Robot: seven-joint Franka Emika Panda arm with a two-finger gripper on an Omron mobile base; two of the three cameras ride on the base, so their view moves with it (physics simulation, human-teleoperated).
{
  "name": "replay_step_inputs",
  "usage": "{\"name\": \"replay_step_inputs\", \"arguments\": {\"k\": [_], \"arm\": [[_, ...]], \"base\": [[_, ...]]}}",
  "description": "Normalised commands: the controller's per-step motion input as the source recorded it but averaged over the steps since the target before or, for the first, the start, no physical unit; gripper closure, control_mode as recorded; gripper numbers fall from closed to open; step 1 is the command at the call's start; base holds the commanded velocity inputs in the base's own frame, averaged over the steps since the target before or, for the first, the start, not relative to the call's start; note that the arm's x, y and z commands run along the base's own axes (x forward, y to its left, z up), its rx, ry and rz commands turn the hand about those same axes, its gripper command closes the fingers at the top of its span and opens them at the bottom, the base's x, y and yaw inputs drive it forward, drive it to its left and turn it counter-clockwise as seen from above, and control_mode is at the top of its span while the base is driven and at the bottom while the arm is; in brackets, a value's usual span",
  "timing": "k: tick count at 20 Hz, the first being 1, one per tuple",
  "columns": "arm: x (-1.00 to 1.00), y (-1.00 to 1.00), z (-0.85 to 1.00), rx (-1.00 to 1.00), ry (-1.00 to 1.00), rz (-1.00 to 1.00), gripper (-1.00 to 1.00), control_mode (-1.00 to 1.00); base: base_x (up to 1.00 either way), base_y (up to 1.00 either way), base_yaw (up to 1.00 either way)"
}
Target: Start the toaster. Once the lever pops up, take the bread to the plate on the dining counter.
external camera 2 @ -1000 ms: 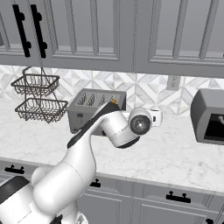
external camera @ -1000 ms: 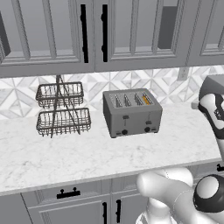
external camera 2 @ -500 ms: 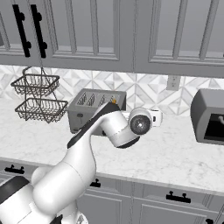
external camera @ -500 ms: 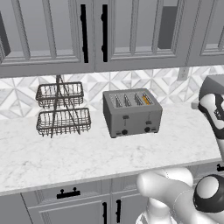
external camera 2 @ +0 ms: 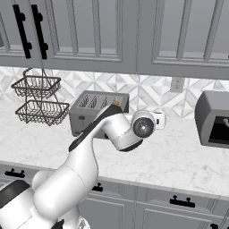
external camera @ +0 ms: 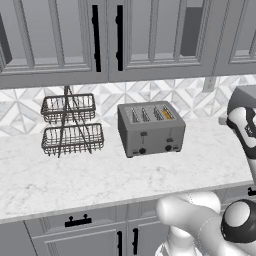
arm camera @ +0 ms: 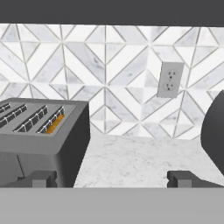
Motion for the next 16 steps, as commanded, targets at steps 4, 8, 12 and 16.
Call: {"name": "replay_step_inputs", "arguments": {"k": [4,8,12,16], "arm": [[0.00,0.00,0.00,0.00,0.00,0.00,-1.00,-1.00],[0.00,0.00,0.00,0.00,0.00,0.00,-1.00,-1.00],[0.00,0.00,0.00,0.00,0.00,0.00,-1.00,-1.00],[0.00,0.00,0.00,0.00,0.00,0.00,-1.00,-1.00]], "base": [[0.00,0.00,0.00],[0.00,0.00,0.00],[0.00,0.00,0.00],[0.00,0.00,0.00]]}}
